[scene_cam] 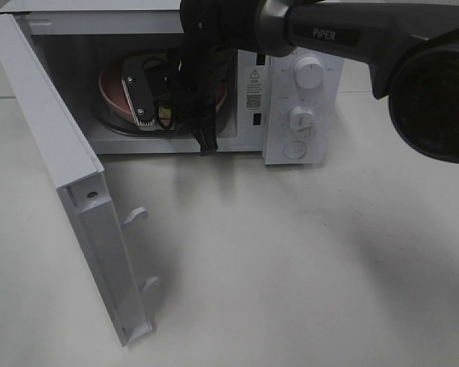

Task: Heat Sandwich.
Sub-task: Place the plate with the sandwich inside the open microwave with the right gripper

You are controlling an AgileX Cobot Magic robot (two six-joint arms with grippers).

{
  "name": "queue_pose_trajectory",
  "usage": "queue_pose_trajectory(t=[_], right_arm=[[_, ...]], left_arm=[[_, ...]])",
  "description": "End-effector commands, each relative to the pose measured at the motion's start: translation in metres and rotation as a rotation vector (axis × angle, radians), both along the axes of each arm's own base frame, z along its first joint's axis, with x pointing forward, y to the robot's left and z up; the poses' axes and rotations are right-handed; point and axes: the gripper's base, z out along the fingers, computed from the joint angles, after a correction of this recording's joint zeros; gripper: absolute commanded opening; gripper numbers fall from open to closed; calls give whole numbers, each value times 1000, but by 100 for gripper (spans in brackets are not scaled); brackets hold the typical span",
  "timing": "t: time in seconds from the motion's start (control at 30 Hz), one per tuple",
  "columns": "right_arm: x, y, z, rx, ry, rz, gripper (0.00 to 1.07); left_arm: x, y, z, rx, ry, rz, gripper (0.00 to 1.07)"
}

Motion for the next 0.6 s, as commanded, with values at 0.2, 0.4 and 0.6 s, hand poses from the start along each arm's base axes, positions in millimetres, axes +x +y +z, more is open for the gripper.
queue_pose_trajectory(t=[0.2,0.4,0.6], right_arm=[[11,7,-2,33,-66,-50,3],[12,8,-9,30,-55,-51,6],[12,8,-9,36,-59,-51,18]], left_arm=[[-2,0,0,-7,-29,1,98],[-2,0,0,-7,-29,1,98],[-2,0,0,-7,-29,1,98]])
